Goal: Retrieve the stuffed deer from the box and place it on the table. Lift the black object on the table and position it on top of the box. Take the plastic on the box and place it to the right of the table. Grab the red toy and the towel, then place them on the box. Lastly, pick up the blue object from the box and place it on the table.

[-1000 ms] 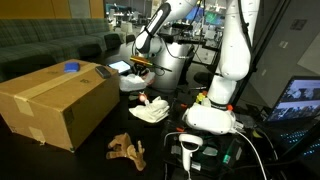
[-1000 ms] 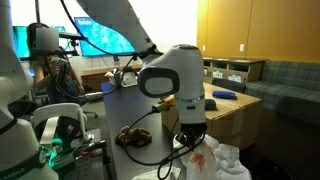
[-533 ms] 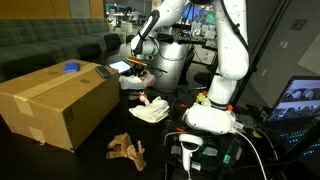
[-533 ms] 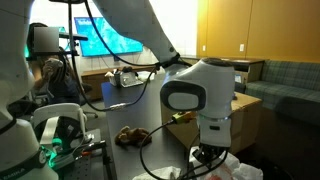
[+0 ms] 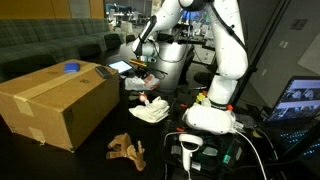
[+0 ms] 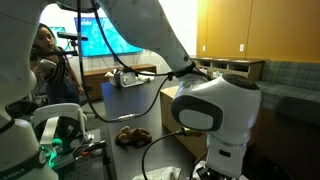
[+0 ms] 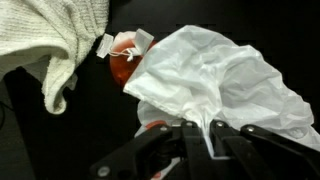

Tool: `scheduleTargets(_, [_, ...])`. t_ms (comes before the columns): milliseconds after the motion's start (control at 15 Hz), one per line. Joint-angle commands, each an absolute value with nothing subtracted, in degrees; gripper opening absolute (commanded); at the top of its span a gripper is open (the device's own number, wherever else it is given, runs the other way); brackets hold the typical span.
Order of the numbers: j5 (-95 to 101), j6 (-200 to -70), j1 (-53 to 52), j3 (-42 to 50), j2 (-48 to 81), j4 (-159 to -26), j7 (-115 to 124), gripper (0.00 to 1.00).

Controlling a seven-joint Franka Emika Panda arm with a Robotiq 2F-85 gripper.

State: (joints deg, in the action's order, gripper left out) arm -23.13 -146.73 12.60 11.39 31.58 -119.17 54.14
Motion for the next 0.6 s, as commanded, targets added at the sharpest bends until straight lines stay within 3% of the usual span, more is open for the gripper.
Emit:
scheduleTargets(0, [-25.12, -143.59, 13.74, 11.71, 33.65, -116.62, 55.50, 0.40])
scheduleTargets(533, [-18.82, -144.38, 6.84, 16.72, 27.49, -126.07, 65.35, 0.98])
